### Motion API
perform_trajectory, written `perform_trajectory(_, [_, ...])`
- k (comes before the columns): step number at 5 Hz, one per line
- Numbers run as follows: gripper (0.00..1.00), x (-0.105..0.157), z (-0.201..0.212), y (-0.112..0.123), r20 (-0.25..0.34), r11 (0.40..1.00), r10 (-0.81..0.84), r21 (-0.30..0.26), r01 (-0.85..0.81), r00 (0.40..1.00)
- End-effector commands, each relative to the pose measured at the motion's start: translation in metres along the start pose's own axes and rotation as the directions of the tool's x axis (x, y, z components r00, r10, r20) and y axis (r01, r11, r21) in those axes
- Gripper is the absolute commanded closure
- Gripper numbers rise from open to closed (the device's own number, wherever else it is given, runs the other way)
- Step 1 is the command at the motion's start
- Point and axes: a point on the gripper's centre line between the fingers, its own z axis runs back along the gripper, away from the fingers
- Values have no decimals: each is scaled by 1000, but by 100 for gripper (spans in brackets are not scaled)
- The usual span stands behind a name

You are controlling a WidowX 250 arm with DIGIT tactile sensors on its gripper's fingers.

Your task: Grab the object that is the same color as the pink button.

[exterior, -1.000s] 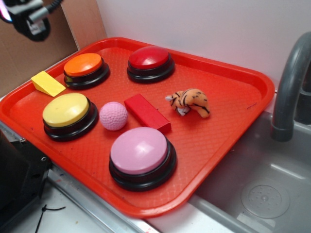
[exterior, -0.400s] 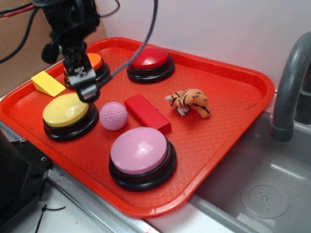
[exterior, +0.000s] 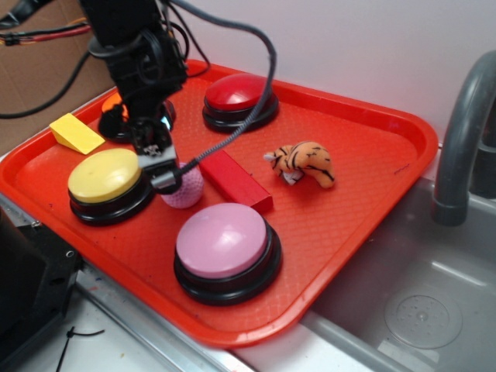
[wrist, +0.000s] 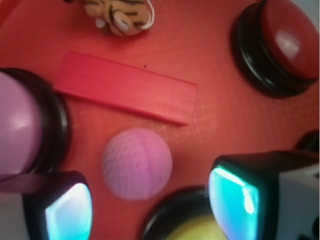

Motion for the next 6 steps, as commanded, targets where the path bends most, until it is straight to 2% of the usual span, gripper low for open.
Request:
perform_trajectory(1, [0, 9, -21, -2, -23, 999, -54, -4, 54, 998])
perform_trajectory(3, [0, 3, -29, -10, -46, 998, -50, -28, 48, 998])
perform_trajectory(4, [100, 4, -32, -8, -59, 1000, -25, -20, 24, 998])
perform_trajectory(6, [100, 0, -22, -6, -38, 999, 2, -39, -3, 999])
